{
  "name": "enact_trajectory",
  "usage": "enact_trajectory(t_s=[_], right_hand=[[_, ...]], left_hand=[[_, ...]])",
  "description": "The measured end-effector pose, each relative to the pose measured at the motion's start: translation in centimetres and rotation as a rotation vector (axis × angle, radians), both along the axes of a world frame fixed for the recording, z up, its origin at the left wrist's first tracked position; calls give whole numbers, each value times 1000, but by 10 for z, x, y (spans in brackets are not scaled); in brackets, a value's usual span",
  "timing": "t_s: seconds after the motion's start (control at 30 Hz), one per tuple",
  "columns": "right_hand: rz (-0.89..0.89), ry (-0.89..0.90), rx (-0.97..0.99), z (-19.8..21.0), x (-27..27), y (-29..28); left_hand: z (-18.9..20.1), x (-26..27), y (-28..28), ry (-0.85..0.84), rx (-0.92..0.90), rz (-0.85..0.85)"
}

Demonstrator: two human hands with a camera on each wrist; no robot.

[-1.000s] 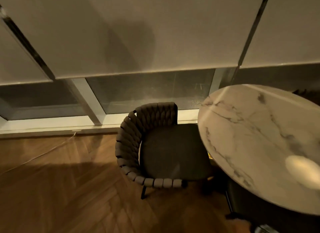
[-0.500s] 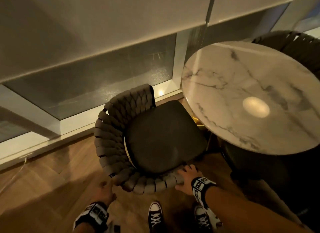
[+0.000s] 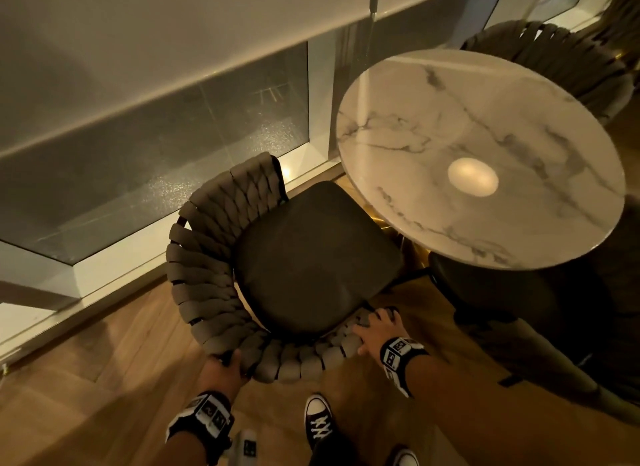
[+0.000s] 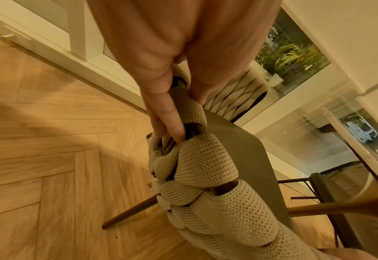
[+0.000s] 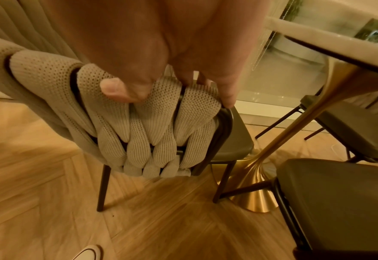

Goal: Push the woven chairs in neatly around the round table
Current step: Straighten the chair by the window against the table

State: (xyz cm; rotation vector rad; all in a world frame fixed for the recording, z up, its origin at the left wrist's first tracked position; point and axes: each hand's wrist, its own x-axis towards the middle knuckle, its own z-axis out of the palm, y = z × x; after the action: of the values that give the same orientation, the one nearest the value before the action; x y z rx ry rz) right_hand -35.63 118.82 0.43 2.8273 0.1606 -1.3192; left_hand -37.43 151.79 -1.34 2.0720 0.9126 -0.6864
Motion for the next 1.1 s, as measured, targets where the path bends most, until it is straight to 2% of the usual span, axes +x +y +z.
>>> enact_trajectory(t_s=[0.1, 0.2, 0.27, 0.33, 0.37, 0.43, 0.53, 0.63, 0.73, 0.9, 1.0, 1.1], right_hand=[[5, 16, 6, -3, 9, -2], [1, 28, -3, -6, 6, 0], [-26, 48, 1, -6, 3, 1], [-53, 57, 5, -9, -1, 4], [-60, 62, 4, -11, -2, 6], [-53, 72, -15, -11, -2, 12], [26, 36, -38, -10, 1, 24], [20, -1, 4, -12, 10, 37], [-17, -3, 46, -10, 28, 47], [26, -10, 31, -6, 47, 41], [23, 0, 19, -8, 44, 41], [18, 17, 17, -9, 39, 40]], left_hand=[[-27, 6, 7, -50, -90, 64], [-77, -1, 30, -47, -88, 103], [-55, 0, 23, -45, -80, 160], [-10, 5, 6, -60, -124, 241], [-1, 7, 3, -75, -141, 267], [8, 9, 0, -103, -139, 289], [18, 8, 2, -138, -24, 178], [24, 14, 14, -154, 73, 129], [25, 19, 20, -138, 98, 157], [3, 20, 25, -123, -13, 141], [-69, 15, 57, -115, -92, 200], [-71, 13, 54, -126, -88, 214]])
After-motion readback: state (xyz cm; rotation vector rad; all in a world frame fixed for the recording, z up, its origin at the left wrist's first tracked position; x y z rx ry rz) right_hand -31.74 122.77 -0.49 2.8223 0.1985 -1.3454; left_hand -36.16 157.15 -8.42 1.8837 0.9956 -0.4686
